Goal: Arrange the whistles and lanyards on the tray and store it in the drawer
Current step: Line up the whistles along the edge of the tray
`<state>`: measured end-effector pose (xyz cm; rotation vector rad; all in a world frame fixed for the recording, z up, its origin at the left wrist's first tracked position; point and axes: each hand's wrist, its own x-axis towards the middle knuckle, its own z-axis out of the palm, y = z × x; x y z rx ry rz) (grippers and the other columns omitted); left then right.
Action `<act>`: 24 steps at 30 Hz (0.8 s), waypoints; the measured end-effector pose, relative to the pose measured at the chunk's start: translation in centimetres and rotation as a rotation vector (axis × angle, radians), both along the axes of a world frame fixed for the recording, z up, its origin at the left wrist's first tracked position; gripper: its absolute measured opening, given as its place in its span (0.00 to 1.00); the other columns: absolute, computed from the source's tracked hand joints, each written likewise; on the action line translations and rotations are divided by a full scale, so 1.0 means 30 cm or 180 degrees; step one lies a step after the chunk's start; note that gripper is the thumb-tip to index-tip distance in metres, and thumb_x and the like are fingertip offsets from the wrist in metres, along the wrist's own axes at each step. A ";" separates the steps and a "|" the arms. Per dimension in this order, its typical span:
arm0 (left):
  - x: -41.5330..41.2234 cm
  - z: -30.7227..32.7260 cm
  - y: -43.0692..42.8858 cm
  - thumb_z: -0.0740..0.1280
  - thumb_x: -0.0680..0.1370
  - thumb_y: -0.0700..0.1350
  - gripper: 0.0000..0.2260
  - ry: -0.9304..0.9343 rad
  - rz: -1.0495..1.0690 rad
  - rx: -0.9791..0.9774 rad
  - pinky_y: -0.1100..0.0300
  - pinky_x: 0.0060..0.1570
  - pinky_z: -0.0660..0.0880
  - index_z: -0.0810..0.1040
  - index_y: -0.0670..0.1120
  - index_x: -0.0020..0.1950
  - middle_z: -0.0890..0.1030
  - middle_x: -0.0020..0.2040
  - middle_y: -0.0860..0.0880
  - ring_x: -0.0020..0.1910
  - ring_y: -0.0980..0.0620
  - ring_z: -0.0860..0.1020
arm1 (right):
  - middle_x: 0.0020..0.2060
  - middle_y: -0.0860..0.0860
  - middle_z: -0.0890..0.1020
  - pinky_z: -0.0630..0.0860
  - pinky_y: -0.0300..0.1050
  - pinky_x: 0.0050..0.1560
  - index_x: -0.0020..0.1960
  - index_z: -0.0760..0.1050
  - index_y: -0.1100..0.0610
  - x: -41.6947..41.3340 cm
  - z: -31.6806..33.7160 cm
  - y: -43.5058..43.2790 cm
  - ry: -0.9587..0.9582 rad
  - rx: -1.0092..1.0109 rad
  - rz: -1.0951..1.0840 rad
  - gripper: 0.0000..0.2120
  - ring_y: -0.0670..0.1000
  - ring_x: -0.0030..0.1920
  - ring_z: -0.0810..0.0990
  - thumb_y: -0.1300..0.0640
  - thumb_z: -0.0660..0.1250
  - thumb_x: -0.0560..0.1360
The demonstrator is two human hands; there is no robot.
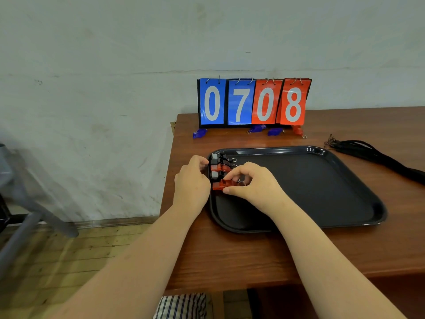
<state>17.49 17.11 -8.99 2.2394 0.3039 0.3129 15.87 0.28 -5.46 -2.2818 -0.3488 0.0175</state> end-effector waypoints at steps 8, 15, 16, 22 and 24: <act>-0.003 0.002 0.000 0.59 0.76 0.32 0.22 -0.0038 -0.0030 0.0031 0.47 0.61 0.75 0.73 0.56 0.61 0.79 0.59 0.52 0.62 0.49 0.74 | 0.44 0.41 0.78 0.67 0.35 0.41 0.50 0.80 0.42 0.009 -0.013 0.000 -0.0226 -0.0133 0.0062 0.11 0.44 0.45 0.73 0.49 0.77 0.69; -0.003 0.001 0.001 0.59 0.76 0.32 0.22 -0.0026 -0.0012 0.0055 0.47 0.61 0.75 0.73 0.56 0.62 0.79 0.60 0.52 0.62 0.49 0.74 | 0.43 0.41 0.79 0.64 0.30 0.38 0.50 0.81 0.45 0.013 -0.018 0.003 -0.0329 -0.0137 -0.0055 0.12 0.39 0.44 0.73 0.49 0.78 0.68; -0.004 0.002 0.000 0.59 0.76 0.32 0.22 -0.0018 -0.0011 0.0054 0.47 0.61 0.75 0.73 0.56 0.62 0.79 0.60 0.52 0.62 0.49 0.74 | 0.43 0.41 0.79 0.64 0.30 0.38 0.50 0.80 0.45 0.012 -0.018 0.004 -0.0324 -0.0148 -0.0054 0.12 0.40 0.44 0.73 0.49 0.78 0.68; -0.004 0.000 0.002 0.59 0.76 0.32 0.22 -0.0044 -0.0049 0.0060 0.47 0.61 0.75 0.73 0.56 0.61 0.78 0.59 0.52 0.62 0.49 0.74 | 0.43 0.41 0.79 0.66 0.32 0.40 0.50 0.79 0.45 0.016 -0.022 0.006 -0.0287 -0.0104 -0.0088 0.13 0.41 0.44 0.74 0.50 0.78 0.68; -0.003 0.000 0.001 0.59 0.76 0.32 0.22 -0.0040 -0.0040 0.0061 0.48 0.61 0.75 0.73 0.57 0.61 0.78 0.60 0.52 0.62 0.49 0.74 | 0.43 0.42 0.80 0.68 0.33 0.41 0.51 0.79 0.45 0.017 -0.022 0.007 -0.0258 -0.0054 -0.0090 0.14 0.43 0.45 0.75 0.50 0.78 0.68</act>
